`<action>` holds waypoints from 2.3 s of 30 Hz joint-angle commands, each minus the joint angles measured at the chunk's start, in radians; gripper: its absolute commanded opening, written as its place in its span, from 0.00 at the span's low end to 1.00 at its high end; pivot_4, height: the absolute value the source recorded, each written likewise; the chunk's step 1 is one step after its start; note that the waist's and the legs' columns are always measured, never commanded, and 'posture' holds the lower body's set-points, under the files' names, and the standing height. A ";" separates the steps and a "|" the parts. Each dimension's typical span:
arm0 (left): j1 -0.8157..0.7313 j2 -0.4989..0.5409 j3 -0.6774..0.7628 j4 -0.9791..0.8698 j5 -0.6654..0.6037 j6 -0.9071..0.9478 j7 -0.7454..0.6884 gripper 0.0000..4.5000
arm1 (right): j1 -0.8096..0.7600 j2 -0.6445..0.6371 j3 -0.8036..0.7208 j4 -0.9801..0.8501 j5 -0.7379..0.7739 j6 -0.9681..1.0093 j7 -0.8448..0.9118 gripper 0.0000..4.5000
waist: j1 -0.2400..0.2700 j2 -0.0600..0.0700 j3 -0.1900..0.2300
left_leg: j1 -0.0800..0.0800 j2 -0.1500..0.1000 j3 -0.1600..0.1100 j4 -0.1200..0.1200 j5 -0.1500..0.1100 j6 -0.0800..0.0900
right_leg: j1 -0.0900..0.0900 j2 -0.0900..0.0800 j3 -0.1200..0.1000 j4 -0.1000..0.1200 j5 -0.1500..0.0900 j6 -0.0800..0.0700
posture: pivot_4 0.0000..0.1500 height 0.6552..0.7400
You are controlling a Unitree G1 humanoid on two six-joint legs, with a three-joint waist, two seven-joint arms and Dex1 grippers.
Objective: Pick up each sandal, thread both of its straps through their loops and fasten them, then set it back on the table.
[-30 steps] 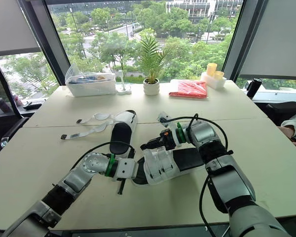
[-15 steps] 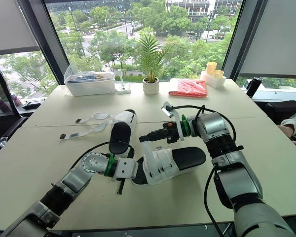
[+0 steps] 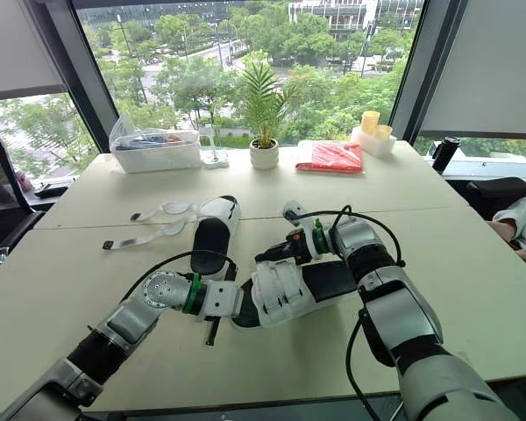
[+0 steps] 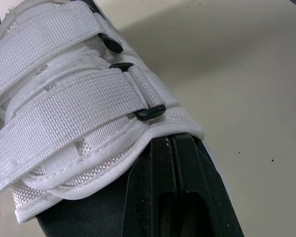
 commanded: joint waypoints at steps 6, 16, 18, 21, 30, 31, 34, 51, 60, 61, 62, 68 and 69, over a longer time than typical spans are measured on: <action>0.124 0.014 -0.148 0.029 0.095 0.056 -0.073 0.00 | 0.020 -0.041 0.060 -0.011 -0.160 -0.231 -0.079 0.33 | 0.004 0.001 -0.001 | 0.007 0.000 -0.001 0.000 -0.001 -0.001 | 0.007 0.000 0.000 0.000 -0.003 -0.002 | 1.00 1.00; 0.128 0.014 -0.134 0.029 0.095 0.062 -0.067 0.00 | -0.013 -0.022 0.031 -0.006 -0.236 -0.394 -0.198 0.90 | 0.005 0.003 -0.002 | 0.006 -0.001 -0.001 -0.003 -0.004 0.001 | 0.005 0.000 0.000 -0.001 -0.001 0.001 | 1.00 1.00; 0.128 0.017 -0.131 0.030 0.097 0.060 -0.064 0.00 | -0.039 -0.033 -0.008 -0.023 -0.204 -0.367 -0.186 0.90 | 0.005 0.003 -0.002 | 0.006 -0.001 -0.001 -0.003 -0.004 0.001 | 0.005 0.000 0.000 -0.002 -0.001 0.001 | 1.00 1.00; 0.127 0.019 -0.128 0.032 0.097 0.059 -0.062 0.00 | -0.057 -0.051 -0.053 -0.083 -0.160 -0.301 -0.135 0.90 | 0.005 0.004 -0.002 | 0.006 -0.001 -0.001 -0.003 -0.004 0.001 | 0.005 0.000 0.000 -0.002 -0.002 0.001 | 1.00 1.00; 0.119 0.013 -0.126 0.045 0.098 0.055 -0.060 0.00 | 0.029 -0.059 -0.029 -0.334 -0.107 -0.124 0.008 0.90 | 0.006 0.004 -0.002 | 0.006 0.000 -0.002 -0.003 -0.004 0.001 | 0.005 0.000 0.000 -0.002 -0.002 0.001 | 1.00 1.00; 0.118 0.012 -0.127 0.045 0.099 0.054 -0.060 0.00 | 0.042 -0.049 -0.020 -0.341 -0.114 -0.123 0.001 0.90 | 0.007 0.003 -0.002 | 0.006 -0.001 -0.001 -0.003 -0.004 0.001 | 0.005 0.000 0.000 -0.002 -0.002 0.001 | 1.00 1.00; 0.116 0.011 -0.128 0.047 0.100 0.053 -0.060 0.00 | 0.061 -0.022 0.001 -0.345 -0.123 -0.123 -0.008 0.90 | 0.006 0.003 -0.002 | 0.006 0.000 -0.001 -0.003 -0.004 0.001 | 0.005 0.000 0.000 -0.002 -0.002 0.001 | 1.00 1.00; 0.147 0.014 -0.114 0.004 0.105 0.089 -0.014 0.00 | 0.000 0.043 0.162 0.042 -0.356 -0.517 -0.171 0.90 | 0.022 0.003 -0.003 | 0.006 0.000 -0.001 -0.003 -0.004 0.001 | 0.005 0.001 0.000 -0.002 -0.002 0.001 | 1.00 1.00; 0.184 0.019 -0.107 -0.046 0.122 0.143 0.060 0.00 | -0.049 0.001 0.058 0.157 -0.324 -0.589 -0.254 0.90 | 0.024 0.004 -0.002 | 0.006 -0.001 -0.002 -0.004 -0.004 0.001 | 0.005 0.000 0.001 -0.002 -0.002 0.001 | 1.00 1.00; 0.186 0.018 -0.109 -0.048 0.123 0.146 0.064 0.00 | -0.055 -0.003 0.045 0.163 -0.319 -0.588 -0.257 0.90 | 0.024 0.004 -0.002 | 0.006 -0.001 -0.002 -0.004 -0.004 0.001 | 0.005 0.000 0.001 -0.002 -0.002 0.001 | 1.00 1.00; 0.188 0.018 -0.109 -0.050 0.124 0.148 0.069 0.00 | -0.063 -0.008 0.031 0.165 -0.314 -0.588 -0.264 0.90 | 0.024 0.004 -0.002 | 0.006 -0.001 -0.002 -0.004 -0.004 0.001 | 0.005 0.000 0.001 -0.002 -0.002 0.001 | 1.00 1.00; 0.161 0.014 -0.107 -0.023 0.121 0.137 0.078 0.00 | -0.131 -0.061 -0.092 0.146 -0.248 -0.531 -0.287 0.90 | 0.024 0.007 0.000 | 0.006 -0.001 -0.001 -0.003 -0.004 0.000 | 0.005 0.000 0.001 -0.002 -0.003 0.000 | 1.00 1.00; 0.153 0.013 -0.105 -0.016 0.121 0.131 0.076 0.00 | -0.132 -0.078 -0.106 0.129 -0.239 -0.527 -0.276 0.90 | 0.024 0.007 -0.001 | 0.006 -0.001 -0.001 -0.002 -0.004 0.000 | 0.005 0.000 0.001 -0.002 -0.003 -0.001 | 1.00 1.00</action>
